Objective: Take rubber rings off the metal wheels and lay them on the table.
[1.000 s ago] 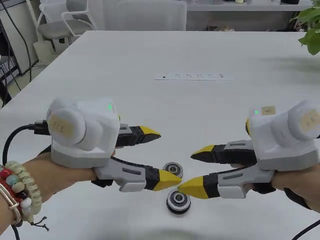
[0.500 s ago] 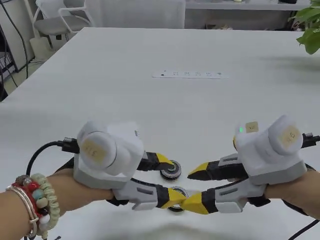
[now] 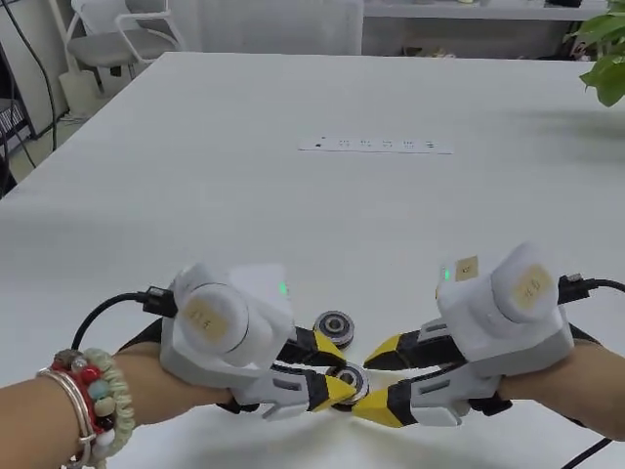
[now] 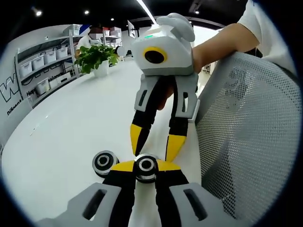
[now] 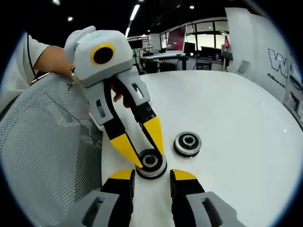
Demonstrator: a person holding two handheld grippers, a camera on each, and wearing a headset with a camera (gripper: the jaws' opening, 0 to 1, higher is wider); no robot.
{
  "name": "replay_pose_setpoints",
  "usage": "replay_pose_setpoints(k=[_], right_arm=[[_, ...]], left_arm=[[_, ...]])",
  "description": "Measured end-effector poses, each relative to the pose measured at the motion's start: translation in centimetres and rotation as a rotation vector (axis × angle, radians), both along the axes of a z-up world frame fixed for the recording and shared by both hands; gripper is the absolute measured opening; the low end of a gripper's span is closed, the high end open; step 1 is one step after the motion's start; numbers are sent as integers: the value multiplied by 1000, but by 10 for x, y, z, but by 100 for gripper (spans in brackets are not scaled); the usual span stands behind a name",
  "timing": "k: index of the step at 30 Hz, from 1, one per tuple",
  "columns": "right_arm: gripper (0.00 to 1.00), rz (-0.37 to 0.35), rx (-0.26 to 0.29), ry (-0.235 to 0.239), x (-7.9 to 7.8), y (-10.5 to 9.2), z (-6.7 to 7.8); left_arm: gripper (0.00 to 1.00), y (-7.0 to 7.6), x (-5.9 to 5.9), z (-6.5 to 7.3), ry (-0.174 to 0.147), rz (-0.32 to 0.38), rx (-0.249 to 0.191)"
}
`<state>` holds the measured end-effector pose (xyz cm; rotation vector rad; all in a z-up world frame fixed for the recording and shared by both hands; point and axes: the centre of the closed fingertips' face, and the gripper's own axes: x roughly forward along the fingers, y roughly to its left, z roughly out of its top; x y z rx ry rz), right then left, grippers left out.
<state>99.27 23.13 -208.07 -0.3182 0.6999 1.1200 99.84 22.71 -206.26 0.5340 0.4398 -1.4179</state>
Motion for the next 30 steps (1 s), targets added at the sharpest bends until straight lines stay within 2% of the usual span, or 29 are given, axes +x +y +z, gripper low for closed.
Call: replay_pose_setpoints(k=[3, 5, 10, 16, 18, 21, 27, 29, 30], right_arm=[[27, 6, -3, -3, -1, 2, -1], [26, 6, -5, -5, -1, 2, -1], [22, 12, -13, -9, 0, 1, -1], [20, 30, -31, -13, -1, -1, -1], [15, 34, -50, -7, -2, -5, -3], [5, 14, -39, 5, -1, -9, -3], [0, 6, -56, -10, 2, -9, -3], [0, -39, -59, 19, 4, -11, -4], [0, -83, -57, 62, 5, -12, -4]], left_arm=[[9, 0, -1, -1, 5, -14, -20], [9, 1, 1, -2, 29, -1, -34], [9, 0, 0, -1, 16, -9, -48], [9, -1, 1, -1, 14, -19, -50], [9, -1, 1, -1, 15, -21, -50], [9, 0, 3, -1, 8, -14, -49], [9, 0, 4, -1, 10, -3, -48], [9, 0, 4, -1, 2, -3, -45], [9, 0, 4, -1, -2, -4, -44]])
